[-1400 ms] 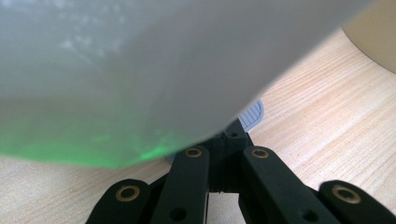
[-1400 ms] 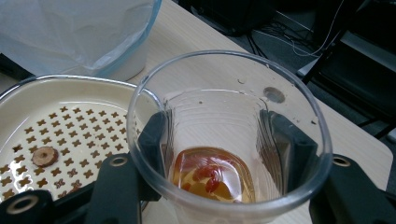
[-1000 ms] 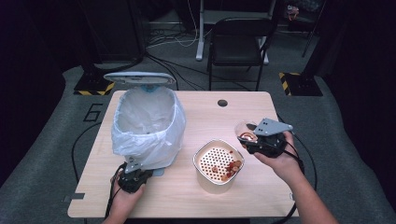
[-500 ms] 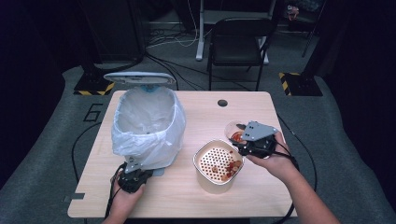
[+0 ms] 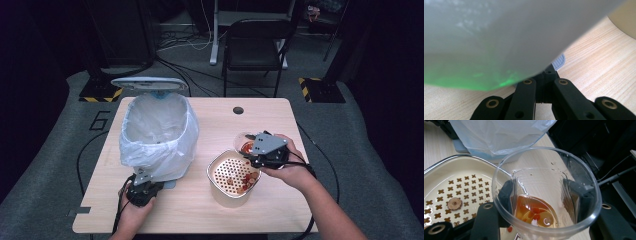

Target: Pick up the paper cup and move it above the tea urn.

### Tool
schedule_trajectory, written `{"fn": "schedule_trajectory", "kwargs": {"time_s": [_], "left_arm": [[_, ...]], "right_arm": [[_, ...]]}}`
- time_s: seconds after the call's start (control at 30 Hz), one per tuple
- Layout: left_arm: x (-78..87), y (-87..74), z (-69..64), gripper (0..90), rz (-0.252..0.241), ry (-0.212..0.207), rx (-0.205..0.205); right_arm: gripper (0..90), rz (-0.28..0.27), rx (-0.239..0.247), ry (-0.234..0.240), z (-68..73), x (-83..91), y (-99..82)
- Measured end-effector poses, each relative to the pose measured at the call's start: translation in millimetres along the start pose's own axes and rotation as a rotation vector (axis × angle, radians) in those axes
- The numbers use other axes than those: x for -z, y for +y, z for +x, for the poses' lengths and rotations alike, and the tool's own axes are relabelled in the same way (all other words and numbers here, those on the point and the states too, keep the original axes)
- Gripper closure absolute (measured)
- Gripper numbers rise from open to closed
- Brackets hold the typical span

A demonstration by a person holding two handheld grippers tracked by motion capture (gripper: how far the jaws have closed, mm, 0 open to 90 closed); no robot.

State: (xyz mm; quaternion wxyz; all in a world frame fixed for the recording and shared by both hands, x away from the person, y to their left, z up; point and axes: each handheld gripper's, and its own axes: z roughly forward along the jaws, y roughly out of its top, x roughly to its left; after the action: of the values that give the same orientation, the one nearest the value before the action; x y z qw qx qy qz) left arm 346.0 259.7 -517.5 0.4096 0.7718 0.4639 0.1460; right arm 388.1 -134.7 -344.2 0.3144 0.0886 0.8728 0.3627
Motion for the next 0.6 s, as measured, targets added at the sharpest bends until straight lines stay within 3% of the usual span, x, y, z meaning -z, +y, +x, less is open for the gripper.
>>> {"fn": "schedule_trajectory", "kwargs": {"time_s": [0.27,0.47,0.6], "left_arm": [[0.6,0.4,1.3,90.0,0.004,0.009,0.009],[0.4,0.2,-0.4,90.0,0.001,0.020,0.009],[0.1,0.2,0.4,90.0,0.002,-0.003,0.000]], "right_arm": [[46.4,-0.002,0.095,0.011,-4.6,-10.0,2.7],[46.5,-0.011,0.131,0.020,-9.5,-14.8,2.4],[46.5,-0.008,0.158,0.024,-6.6,-15.4,2.0]]}}
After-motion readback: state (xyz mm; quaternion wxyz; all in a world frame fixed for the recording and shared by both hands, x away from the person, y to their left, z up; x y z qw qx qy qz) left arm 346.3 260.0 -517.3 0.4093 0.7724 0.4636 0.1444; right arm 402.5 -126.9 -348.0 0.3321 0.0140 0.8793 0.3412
